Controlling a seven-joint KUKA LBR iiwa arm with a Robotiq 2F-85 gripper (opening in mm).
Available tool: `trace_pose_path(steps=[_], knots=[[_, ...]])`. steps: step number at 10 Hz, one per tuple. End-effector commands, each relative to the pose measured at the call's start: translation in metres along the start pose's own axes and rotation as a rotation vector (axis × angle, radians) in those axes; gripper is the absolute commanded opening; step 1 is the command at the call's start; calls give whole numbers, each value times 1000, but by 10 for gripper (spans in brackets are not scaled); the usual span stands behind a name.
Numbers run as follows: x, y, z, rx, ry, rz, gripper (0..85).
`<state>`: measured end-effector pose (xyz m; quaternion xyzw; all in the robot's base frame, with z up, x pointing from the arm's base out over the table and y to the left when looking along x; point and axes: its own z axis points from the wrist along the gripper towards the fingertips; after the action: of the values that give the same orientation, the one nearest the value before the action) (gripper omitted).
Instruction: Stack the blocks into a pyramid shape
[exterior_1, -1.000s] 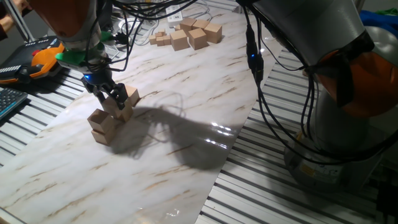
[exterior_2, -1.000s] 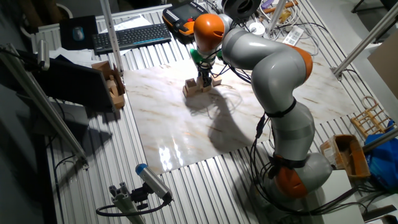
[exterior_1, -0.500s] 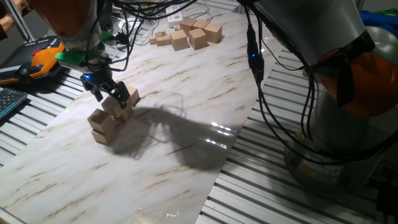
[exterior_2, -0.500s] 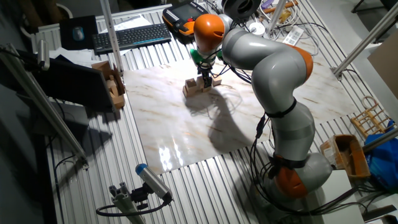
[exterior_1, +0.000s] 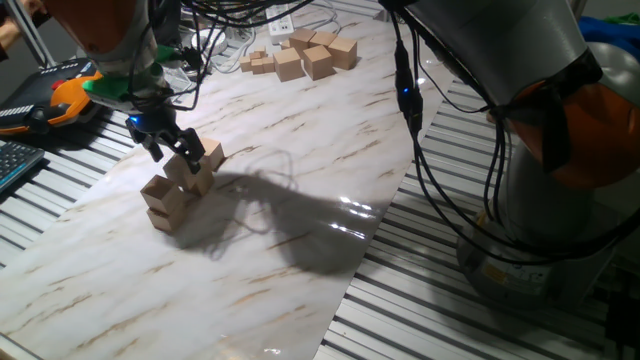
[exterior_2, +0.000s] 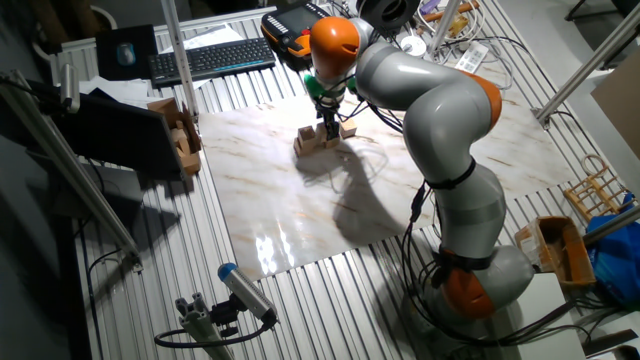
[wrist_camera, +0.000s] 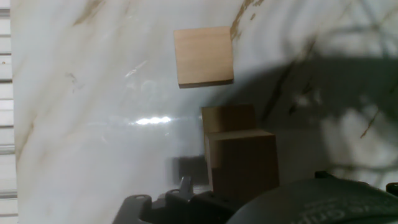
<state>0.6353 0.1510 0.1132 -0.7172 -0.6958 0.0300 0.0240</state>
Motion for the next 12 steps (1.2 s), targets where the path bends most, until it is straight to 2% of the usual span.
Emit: trace_pose_path(steps=[1,5,10,12], knots=[[4,-1,-3,9,1,11,850],[23,-8,-12,20,11,42,850],[36,-13,-11,-3,9,22,850],[37,-13,-9,-23,19,-1,850]])
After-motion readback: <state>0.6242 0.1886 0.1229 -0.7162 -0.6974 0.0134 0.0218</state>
